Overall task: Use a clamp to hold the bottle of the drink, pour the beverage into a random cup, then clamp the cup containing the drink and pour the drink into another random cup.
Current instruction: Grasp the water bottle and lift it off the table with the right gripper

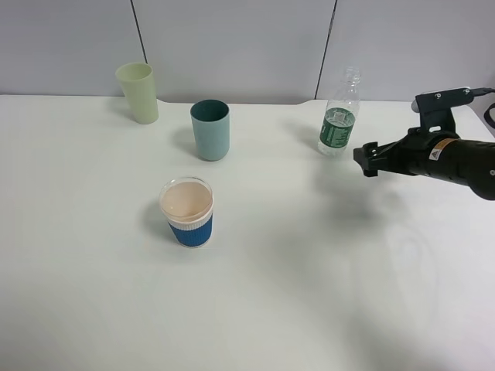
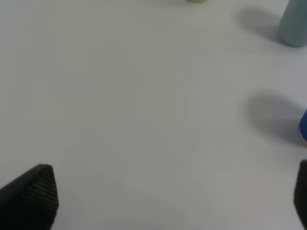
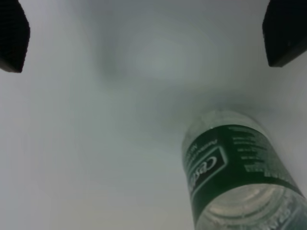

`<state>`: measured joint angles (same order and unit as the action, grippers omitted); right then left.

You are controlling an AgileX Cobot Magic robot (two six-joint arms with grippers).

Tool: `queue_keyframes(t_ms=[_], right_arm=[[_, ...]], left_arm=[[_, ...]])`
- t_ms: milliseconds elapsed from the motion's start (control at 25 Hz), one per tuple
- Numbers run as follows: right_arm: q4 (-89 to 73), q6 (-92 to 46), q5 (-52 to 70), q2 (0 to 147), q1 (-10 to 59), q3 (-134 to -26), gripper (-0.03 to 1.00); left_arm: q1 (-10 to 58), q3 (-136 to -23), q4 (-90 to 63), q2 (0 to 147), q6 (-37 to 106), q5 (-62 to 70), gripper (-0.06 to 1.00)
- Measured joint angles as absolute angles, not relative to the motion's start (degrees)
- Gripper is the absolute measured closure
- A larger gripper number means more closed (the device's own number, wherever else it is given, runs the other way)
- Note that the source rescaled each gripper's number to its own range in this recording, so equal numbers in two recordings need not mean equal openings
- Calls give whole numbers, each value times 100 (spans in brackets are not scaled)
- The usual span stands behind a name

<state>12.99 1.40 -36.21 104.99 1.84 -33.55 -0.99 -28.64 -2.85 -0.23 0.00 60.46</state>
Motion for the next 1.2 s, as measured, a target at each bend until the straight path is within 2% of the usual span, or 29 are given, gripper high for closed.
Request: queue_keyframes(t_ms=[240, 680, 1200], right_arm=[[1436, 142, -4555, 11067, 184, -3477, -3], [2097, 142, -4652, 11843, 184, -4415, -3], [3166, 142, -5169, 12061, 184, -4784, -3]], left_arm=[[-99, -2864, -285, -23, 0, 6046, -6], [-99, -2864, -285, -23, 0, 6046, -6], [-99, -2864, -285, -23, 0, 6046, -6]])
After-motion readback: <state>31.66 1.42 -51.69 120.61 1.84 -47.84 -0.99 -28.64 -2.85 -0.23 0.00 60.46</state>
